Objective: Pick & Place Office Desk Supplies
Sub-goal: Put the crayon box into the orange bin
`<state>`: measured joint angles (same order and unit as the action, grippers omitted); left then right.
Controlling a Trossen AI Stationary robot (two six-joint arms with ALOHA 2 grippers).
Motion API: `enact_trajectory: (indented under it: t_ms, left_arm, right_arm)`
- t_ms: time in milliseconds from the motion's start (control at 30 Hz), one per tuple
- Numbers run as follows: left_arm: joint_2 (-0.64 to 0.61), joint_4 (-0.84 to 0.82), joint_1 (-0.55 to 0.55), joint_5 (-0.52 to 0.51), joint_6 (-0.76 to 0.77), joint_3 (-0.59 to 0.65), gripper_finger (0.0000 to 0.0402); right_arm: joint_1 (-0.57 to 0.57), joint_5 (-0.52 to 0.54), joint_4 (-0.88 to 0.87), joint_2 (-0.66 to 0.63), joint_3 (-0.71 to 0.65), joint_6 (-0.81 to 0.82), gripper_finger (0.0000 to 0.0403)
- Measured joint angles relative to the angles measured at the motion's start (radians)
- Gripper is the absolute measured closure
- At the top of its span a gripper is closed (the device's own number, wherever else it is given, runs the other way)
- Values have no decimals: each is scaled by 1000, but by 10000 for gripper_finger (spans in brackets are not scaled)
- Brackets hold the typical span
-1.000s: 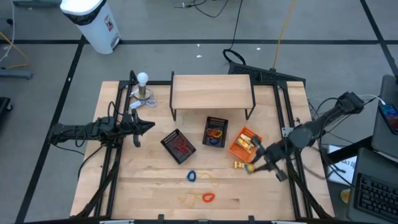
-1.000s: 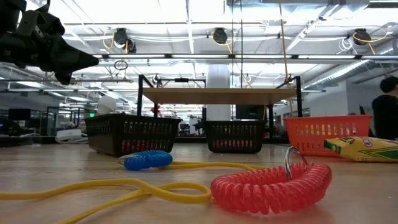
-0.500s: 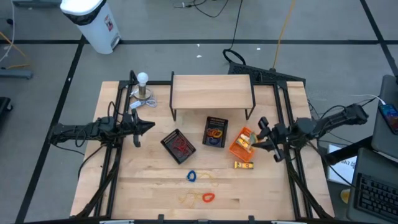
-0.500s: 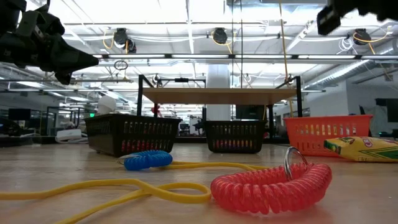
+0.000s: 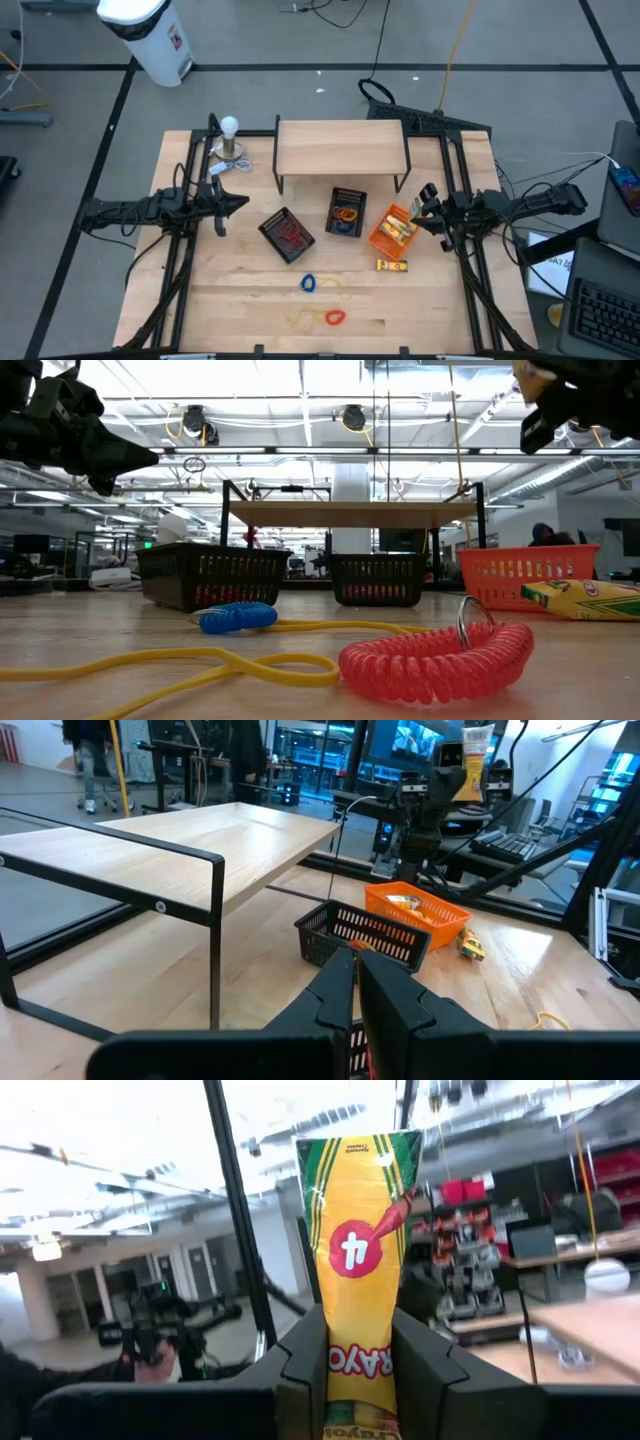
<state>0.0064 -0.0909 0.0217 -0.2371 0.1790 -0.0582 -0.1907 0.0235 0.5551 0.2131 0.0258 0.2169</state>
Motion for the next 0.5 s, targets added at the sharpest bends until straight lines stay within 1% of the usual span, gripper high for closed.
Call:
enact_trajectory:
  t_ms: [167, 333, 400, 500]
  left_arm:
    - [0, 0, 0, 0, 0, 0, 378]
    - [0, 0, 0, 0, 7, 0, 378]
    - [0, 0, 0, 0, 6, 0, 378]
    - [0, 0, 0, 0, 6, 0, 378]
  right_arm:
    - [1, -2, -20, -9, -7, 0, 325]
    - [1, 2, -31, -9, 2, 0, 334]
    - [1, 8, -89, -8, 37, -6, 336]
    - [0, 46, -295, 18, 123, -20, 334]
